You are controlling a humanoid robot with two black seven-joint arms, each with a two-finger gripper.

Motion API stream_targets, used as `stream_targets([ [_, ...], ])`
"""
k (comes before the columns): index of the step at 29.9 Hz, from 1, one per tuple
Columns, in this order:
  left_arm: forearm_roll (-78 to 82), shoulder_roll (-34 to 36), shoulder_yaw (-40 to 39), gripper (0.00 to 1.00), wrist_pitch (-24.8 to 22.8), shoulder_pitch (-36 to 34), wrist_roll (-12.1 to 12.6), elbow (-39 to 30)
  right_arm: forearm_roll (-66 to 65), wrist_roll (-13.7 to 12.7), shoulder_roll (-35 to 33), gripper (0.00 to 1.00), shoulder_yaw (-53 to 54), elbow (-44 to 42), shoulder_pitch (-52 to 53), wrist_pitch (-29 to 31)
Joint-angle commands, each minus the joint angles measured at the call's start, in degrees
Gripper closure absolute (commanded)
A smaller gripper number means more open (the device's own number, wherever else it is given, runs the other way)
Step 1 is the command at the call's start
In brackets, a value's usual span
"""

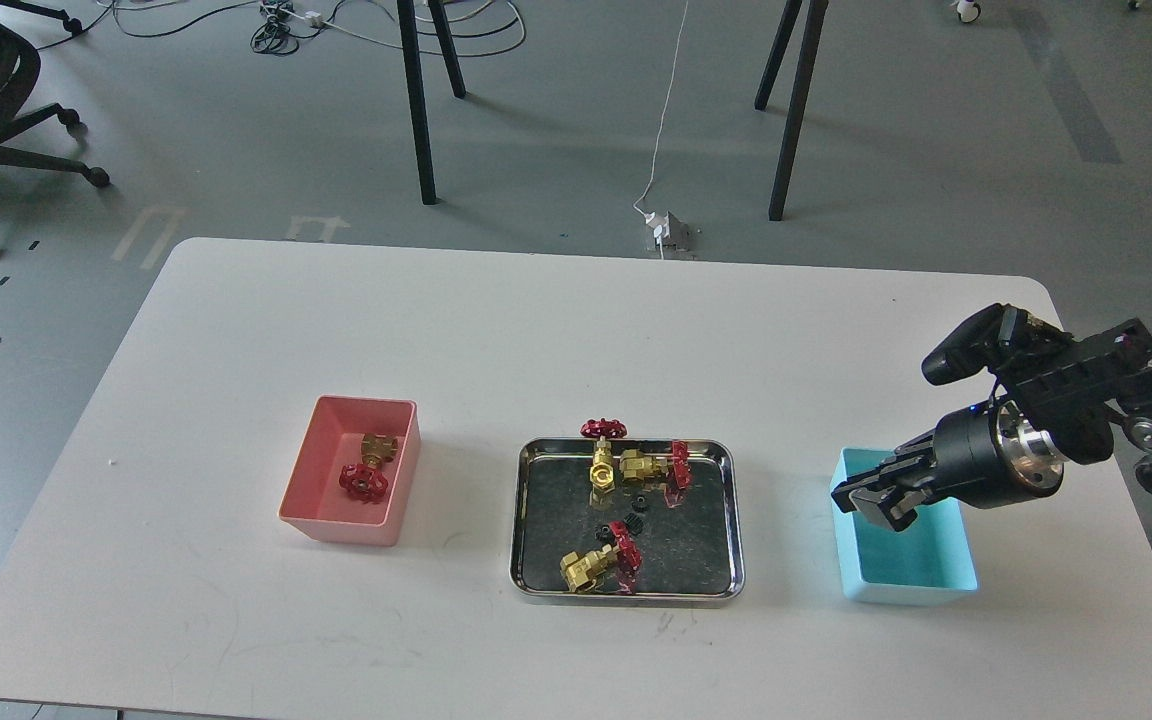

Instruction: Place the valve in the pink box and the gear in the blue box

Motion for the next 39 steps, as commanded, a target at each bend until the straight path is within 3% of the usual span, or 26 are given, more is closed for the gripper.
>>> stream_targets([
  [1,0.05,0.16,-0.6,0.01,-0.33,-0.08,0.02,0.0,-0.96,-0.09,-1.72,0.84,0.15,-1.33,-3.17,-0.01],
  [4,-0.04,0.51,-0.69,0.01,-0.42,-0.08,0.02,0.0,-0.87,-0.09,-1.37,0.76,0.59,-3.7,-4.93,-0.09],
  [12,-0.04,1.39,-0.78,0.01,-0.42,-0.16,0.11,0.0,-0.34,-0.09,-1.8,0.3,2.69,-5.82,-7.57,-0.71],
  [17,0.05,1.31,-0.52,0.01,-0.34,-0.08,0.11,0.0,0.88,-0.09,-5.49,0.16,5.59,-4.86,-7.05,-0.62],
  [20,0.05,1.04,-0.08,0.01,-0.25,0.01,0.2,0.0,6.31,-0.09,-10.14,0.11,14.35,-2.75,-6.78,-0.01],
  [24,0.05,0.51,0.19,0.01,-0.33,0.19,0.37,0.0,24.92,-0.09,-13.67,0.08,29.12,-3.09,-7.48,1.93],
  [28,0.05,-0.1,0.28,0.01,-0.6,0.63,2.57,0.0,42.69,-0.52,-13.76,0.08,38.89,-6.51,-8.01,-0.61],
  [31,0.05,-0.63,0.45,0.01,-0.6,0.71,2.75,-0.09,52.28,-1.84,-12.53,0.09,44.43,-11.87,-8.19,-6.4],
  [36,0.14,-0.8,0.54,0.01,-0.51,0.71,2.83,-0.7,62.13,-7.81,-5.25,0.11,46.99,-22.84,-7.92,-17.2],
  [39,0.14,-0.89,0.54,0.01,-0.51,0.71,2.83,-0.88,65.39,-9.4,-0.24,0.12,48.05,-28.91,-7.92,-24.06],
])
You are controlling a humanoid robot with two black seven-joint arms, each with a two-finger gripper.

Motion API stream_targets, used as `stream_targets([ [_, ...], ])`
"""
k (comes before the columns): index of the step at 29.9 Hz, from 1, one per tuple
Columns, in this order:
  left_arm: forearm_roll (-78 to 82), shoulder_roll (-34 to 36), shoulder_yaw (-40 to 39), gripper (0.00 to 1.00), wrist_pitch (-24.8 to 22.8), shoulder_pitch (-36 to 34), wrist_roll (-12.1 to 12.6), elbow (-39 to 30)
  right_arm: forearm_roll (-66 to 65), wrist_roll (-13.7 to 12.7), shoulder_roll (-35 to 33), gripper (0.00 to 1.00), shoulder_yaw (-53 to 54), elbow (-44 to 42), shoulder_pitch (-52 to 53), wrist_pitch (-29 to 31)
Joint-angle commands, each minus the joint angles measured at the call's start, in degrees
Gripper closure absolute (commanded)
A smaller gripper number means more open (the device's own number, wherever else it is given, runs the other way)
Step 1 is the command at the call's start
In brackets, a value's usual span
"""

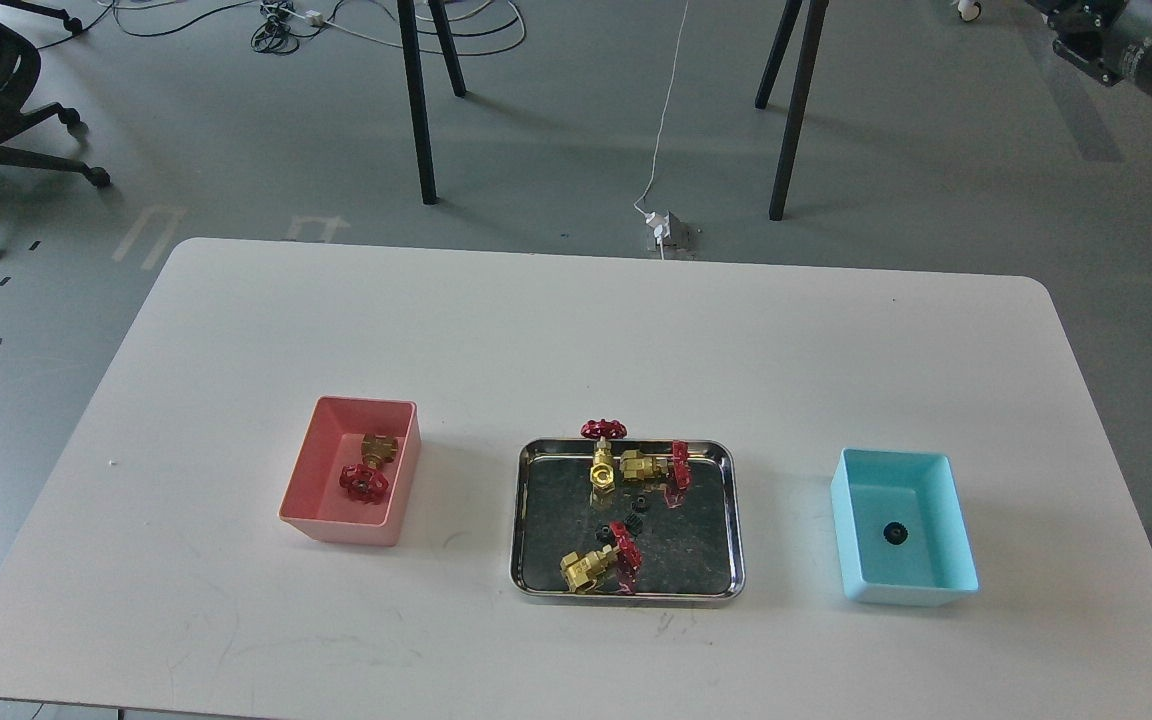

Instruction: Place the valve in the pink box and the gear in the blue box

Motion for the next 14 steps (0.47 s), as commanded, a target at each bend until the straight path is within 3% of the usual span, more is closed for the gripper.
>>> stream_targets([
  [1,0.06,-0.02,0.01,0.01,0.04,0.01,0.0,-0.24,4.79,-2.48,6.18,0.12,1.31,-7.71,0.08,-7.84],
  [5,0.06,0.07,0.01,0.01,-0.05,0.09,0.0,-0.24,11.64,-4.68,13.13,0.13,1.49,-16.24,0.08,-10.41],
  [8,-0.03,0.16,0.01,0.01,-0.14,0.09,0.0,-0.24,12.63,-5.56,15.86,0.09,1.23,-17.92,-0.01,-10.75],
  [10,-0.03,0.33,0.01,0.01,-0.05,0.09,0.0,-0.24,11.75,-5.12,17.27,0.01,0.96,-18.36,-0.36,-11.54],
  [14,-0.03,0.6,0.01,0.01,-0.14,0.09,0.0,-0.32,5.7,-4.95,20.08,0.01,1.22,-18.19,0.08,-14.44],
])
